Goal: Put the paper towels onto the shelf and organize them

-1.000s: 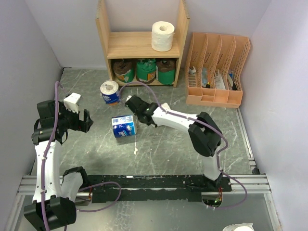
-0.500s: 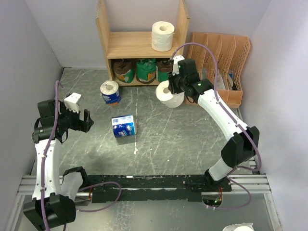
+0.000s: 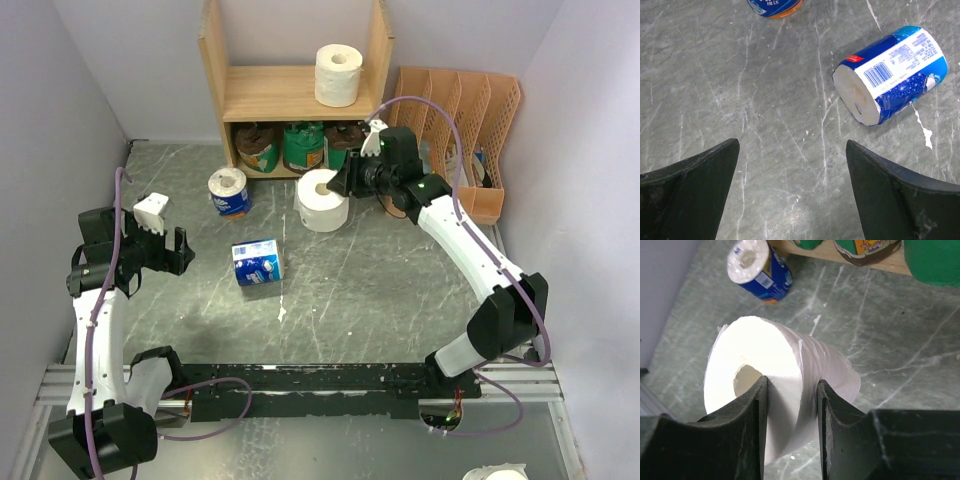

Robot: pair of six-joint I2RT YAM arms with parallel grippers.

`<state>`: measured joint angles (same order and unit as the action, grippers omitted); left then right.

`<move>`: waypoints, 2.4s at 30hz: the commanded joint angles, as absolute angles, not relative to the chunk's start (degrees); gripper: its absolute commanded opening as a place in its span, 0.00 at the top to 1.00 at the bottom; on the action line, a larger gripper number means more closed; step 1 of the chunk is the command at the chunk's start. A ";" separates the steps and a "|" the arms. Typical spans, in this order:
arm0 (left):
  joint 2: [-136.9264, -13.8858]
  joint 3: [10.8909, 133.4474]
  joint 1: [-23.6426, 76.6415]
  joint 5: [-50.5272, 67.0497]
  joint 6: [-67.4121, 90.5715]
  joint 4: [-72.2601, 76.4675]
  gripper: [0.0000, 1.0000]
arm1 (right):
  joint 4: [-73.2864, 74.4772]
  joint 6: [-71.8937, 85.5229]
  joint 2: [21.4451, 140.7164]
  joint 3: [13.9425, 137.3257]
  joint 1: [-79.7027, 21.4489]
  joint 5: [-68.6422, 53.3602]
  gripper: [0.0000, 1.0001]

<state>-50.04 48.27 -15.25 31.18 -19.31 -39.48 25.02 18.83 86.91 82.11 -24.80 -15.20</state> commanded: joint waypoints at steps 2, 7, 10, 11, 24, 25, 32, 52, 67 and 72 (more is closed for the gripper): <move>-49.40 48.36 -15.82 32.37 -19.91 -39.86 0.01 | 19.75 32.58 85.29 85.16 -23.40 -13.21 1.00; -49.28 48.26 -15.85 32.41 -19.95 -39.81 0.01 | 18.62 37.29 85.30 88.05 -22.77 -6.49 1.00; -49.61 48.30 -15.83 32.43 -20.03 -39.90 0.01 | 18.76 40.98 86.21 92.34 -22.87 4.41 1.00; -49.70 48.32 -15.88 32.56 -20.04 -39.90 0.01 | 19.16 42.10 86.67 94.16 -22.85 7.31 1.00; -50.18 48.27 -15.90 32.10 -19.70 -39.70 0.01 | 26.19 58.90 95.14 112.99 -23.33 24.87 1.00; -50.11 48.28 -15.85 32.01 -19.69 -39.66 0.01 | 25.78 58.92 95.92 113.51 -23.38 24.81 1.00; -49.84 48.25 -15.84 31.80 -19.51 -39.56 0.01 | 22.89 58.46 99.73 114.26 -24.02 26.16 1.00; -48.92 48.30 -15.84 32.09 -19.77 -39.72 0.01 | 15.51 51.08 112.83 125.76 -25.22 37.51 1.00; -49.48 48.38 -15.82 32.44 -19.86 -39.81 0.01 | 10.28 46.04 120.18 131.20 -25.16 37.88 0.79; -49.65 48.30 -15.84 32.38 -19.78 -39.73 0.01 | 7.78 43.49 121.38 132.83 -25.13 35.39 0.56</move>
<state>-49.63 48.27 -15.25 31.16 -19.29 -39.51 15.55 44.99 120.07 129.56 -25.15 36.64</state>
